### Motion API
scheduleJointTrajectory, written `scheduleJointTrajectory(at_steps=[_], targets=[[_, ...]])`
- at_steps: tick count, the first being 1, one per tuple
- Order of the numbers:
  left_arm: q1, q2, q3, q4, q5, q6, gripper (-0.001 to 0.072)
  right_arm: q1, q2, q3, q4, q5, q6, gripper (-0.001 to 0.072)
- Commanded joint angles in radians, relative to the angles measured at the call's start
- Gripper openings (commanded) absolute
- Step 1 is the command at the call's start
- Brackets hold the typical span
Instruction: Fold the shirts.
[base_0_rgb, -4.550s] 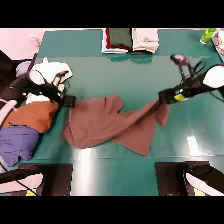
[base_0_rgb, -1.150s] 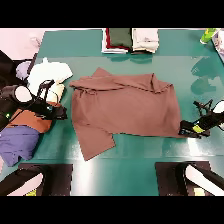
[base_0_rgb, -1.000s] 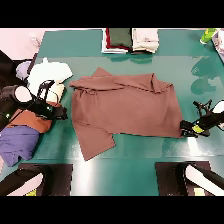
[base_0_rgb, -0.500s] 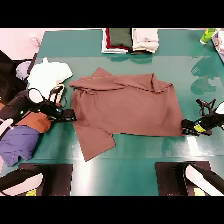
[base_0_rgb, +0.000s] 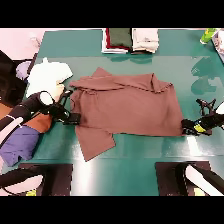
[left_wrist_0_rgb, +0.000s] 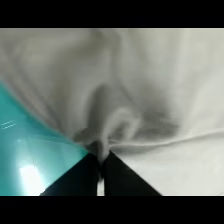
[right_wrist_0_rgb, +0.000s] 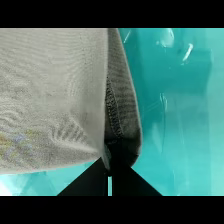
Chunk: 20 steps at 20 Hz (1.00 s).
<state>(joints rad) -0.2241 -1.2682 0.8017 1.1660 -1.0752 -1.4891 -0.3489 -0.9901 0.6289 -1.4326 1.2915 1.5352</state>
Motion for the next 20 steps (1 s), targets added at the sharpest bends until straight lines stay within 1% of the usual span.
scheduleJointTrajectory(at_steps=[1, 3, 5, 8, 12, 16, 18, 20], targets=[[-0.028, 0.013, 0.011, 0.043, -0.002, 0.004, 0.0028, 0.001, 0.001, 0.03, 0.0, 0.008, 0.0, 0.0014], [-0.028, 0.068, 0.07, 0.088, -0.018, -0.011, 0.0028, 0.006, 0.003, 0.112, 0.011, 0.039, 0.0, 0.0014], [-0.028, 0.172, 0.183, 0.153, -0.029, -0.043, 0.0028, 0.029, 0.044, 0.227, 0.029, 0.055, 0.0, 0.0014], [-0.028, 0.343, 0.439, 0.245, -0.042, -0.056, 0.0028, 0.097, 0.146, 0.466, 0.026, 0.054, 0.001, 0.0014], [-0.028, 0.499, 0.8, 0.286, -0.042, -0.056, 0.0028, 0.115, 0.253, 0.842, 0.024, 0.038, 0.001, 0.0014], [-0.028, 0.55, 1.075, 0.287, -0.04, -0.057, 0.0028, 0.048, 0.294, 1.159, 0.022, 0.037, 0.001, 0.0013], [-0.028, 0.55, 1.17, 0.287, -0.038, -0.056, 0.0027, 0.002, 0.291, 1.27, 0.024, 0.045, 0.001, 0.0013], [-0.028, 0.55, 1.226, 0.293, -0.008, -0.056, 0.0027, -0.026, 0.267, 1.361, 0.024, 0.095, 0.001, 0.0013]])
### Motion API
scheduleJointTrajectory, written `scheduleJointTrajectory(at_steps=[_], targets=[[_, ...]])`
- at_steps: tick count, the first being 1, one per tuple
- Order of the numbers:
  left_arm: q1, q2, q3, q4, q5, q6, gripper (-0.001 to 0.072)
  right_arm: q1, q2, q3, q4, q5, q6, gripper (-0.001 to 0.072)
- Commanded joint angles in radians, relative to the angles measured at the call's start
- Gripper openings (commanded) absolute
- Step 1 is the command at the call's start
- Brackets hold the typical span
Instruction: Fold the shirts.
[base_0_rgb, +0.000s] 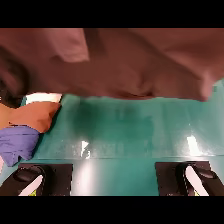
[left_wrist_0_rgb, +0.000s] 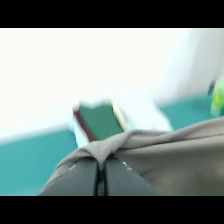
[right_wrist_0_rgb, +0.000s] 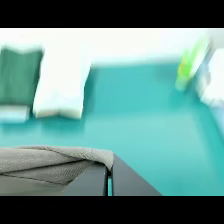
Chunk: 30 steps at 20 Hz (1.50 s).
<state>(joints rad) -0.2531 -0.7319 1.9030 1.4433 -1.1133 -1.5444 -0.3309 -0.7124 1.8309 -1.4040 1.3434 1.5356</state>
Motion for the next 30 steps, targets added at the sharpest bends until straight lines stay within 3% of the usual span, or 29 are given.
scheduleJointTrajectory(at_steps=[1, 3, 5, 8, 10, 16, 22, 26, 30], targets=[[0.001, 0.013, 0.13, 0.021, 0.054, 0.0, 0.0027, -0.048, -0.032, 0.199, -0.005, 0.077, 0.0, 0.0013], [0.001, -0.006, 0.129, 0.028, 0.032, 0.0, 0.0027, -0.046, -0.091, 0.263, -0.001, 0.147, 0.002, 0.0012], [0.001, -0.072, 0.116, 0.028, -0.069, 0.0, 0.0027, -0.046, -0.142, 0.255, 0.019, 0.187, 0.012, 0.0013], [0.001, -0.23, 0.008, 0.028, -0.242, 0.0, 0.0028, -0.044, -0.211, 0.098, 0.072, 0.192, 0.011, 0.0012], [0.001, -0.354, -0.114, 0.028, -0.281, -0.001, 0.0029, -0.031, -0.287, -0.022, 0.072, 0.203, 0.007, 0.0013], [0.002, -0.721, -0.368, 0.053, -0.058, -0.003, 0.0029, 0.094, -0.607, -0.351, 0.003, 0.059, -0.013, 0.0013], [0.053, -0.844, -0.36, 0.024, 0.143, -0.038, 0.0028, 0.122, -0.875, -0.228, -0.002, -0.015, -0.011, 0.0013], [0.124, -0.843, -0.319, -0.078, -0.002, 0.063, 0.0028, 0.122, -0.893, -0.107, -0.004, 0.038, -0.022, 0.0012], [0.126, -0.845, -0.341, -0.084, -0.22, 0.113, 0.0029, 0.122, -0.805, -0.224, -0.013, 0.054, -0.027, 0.0012]])
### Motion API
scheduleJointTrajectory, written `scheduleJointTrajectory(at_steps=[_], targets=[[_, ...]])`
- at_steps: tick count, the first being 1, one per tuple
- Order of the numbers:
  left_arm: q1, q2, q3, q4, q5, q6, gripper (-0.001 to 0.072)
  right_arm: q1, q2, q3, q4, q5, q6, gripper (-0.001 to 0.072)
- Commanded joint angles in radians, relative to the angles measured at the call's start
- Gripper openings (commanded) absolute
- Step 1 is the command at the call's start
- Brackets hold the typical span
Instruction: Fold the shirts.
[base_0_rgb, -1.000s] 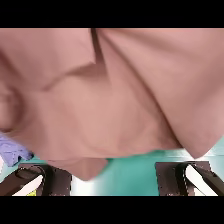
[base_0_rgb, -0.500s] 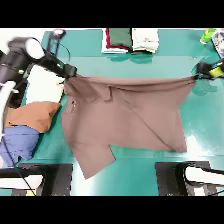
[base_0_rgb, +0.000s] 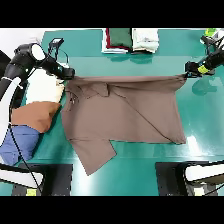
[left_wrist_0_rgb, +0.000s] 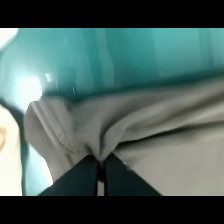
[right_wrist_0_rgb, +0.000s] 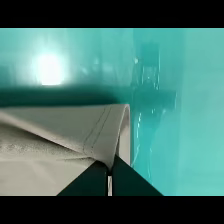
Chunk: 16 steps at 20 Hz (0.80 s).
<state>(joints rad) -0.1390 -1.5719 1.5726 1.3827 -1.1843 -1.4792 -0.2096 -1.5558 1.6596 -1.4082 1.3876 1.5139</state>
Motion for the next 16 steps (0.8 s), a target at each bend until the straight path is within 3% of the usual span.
scheduleJointTrajectory(at_steps=[1, 6, 12, 13, 14, 15, 16], targets=[[0.012, -0.005, -0.032, -0.023, -0.178, 0.047, 0.0028, 0.001, 0.068, -0.118, -0.009, -0.008, -0.006, 0.0013], [0.012, -0.005, -0.208, -0.028, -0.127, 0.043, 0.0029, 0.004, 0.15, -0.408, -0.005, -0.092, -0.005, 0.0014], [0.012, -0.005, -0.26, -0.057, -0.1, 0.019, 0.003, 0.04, 0.149, -0.538, 0.004, -0.155, -0.003, 0.0022], [0.012, -0.005, -0.26, -0.056, -0.112, 0.008, 0.0044, 0.047, 0.149, -0.537, 0.003, -0.154, -0.003, 0.0132], [0.012, -0.003, -0.26, -0.056, -0.121, 0.005, 0.028, 0.048, 0.154, -0.536, 0.004, -0.149, -0.004, 0.025], [0.012, 0.004, -0.26, -0.056, -0.13, -0.006, 0.0442, 0.048, 0.166, -0.535, 0.003, -0.147, -0.004, 0.0266], [0.012, 0.022, -0.26, -0.053, -0.133, -0.007, 0.0428, 0.047, 0.19, -0.535, 0.002, -0.142, -0.005, 0.0267]])
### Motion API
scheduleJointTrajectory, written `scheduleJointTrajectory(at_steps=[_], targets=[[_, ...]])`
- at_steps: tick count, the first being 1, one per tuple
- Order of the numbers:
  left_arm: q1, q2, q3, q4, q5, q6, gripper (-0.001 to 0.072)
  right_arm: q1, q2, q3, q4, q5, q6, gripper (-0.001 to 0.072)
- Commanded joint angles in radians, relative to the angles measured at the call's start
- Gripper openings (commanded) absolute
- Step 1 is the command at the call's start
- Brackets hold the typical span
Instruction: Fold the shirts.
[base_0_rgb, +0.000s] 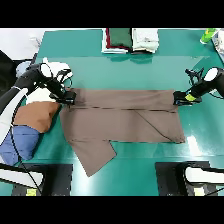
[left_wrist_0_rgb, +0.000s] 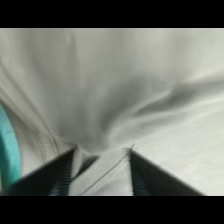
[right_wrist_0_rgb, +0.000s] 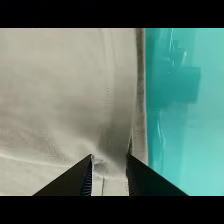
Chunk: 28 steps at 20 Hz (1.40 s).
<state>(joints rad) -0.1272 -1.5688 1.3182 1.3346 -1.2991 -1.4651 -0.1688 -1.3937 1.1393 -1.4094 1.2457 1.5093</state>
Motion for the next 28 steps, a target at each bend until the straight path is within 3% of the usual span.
scheduleJointTrajectory(at_steps=[1, 2, 4, 6, 13, 19, 22, 26, 28], targets=[[0.0, 0.054, -0.006, 0.002, -0.017, -0.028, 0.0428, -0.002, 0.062, -0.015, 0.001, 0.011, -0.003, 0.0302], [0.0, 0.098, -0.006, 0.013, -0.018, -0.042, 0.0428, -0.015, 0.101, -0.015, 0.0, 0.031, -0.008, 0.0384], [-0.001, 0.203, -0.02, 0.045, -0.045, -0.075, 0.0428, -0.065, 0.189, -0.029, 0.0, 0.1, -0.021, 0.0389], [-0.001, 0.305, -0.095, 0.047, -0.05, -0.084, 0.0428, -0.125, 0.273, -0.109, -0.002, 0.138, -0.034, 0.0595], [-0.001, 0.546, -0.476, 0.013, 0.008, -0.132, 0.0427, -0.204, 0.396, -0.506, 0.001, 0.142, -0.034, 0.0595], [-0.001, 0.549, -0.515, 0.01, 0.029, -0.132, 0.0427, -0.204, 0.396, -0.592, 0.002, 0.109, -0.034, 0.0587], [-0.001, 0.549, -0.516, 0.011, 0.029, -0.132, 0.0427, -0.204, 0.396, -0.592, 0.008, 0.113, -0.034, 0.0463], [-0.001, 0.549, -0.516, 0.011, 0.013, -0.132, 0.0427, -0.204, 0.396, -0.591, 0.028, 0.115, -0.058, 0.0014], [-0.001, 0.553, -0.518, 0.01, -0.025, -0.142, 0.0428, -0.204, 0.397, -0.591, 0.027, 0.117, -0.056, 0.0014]])
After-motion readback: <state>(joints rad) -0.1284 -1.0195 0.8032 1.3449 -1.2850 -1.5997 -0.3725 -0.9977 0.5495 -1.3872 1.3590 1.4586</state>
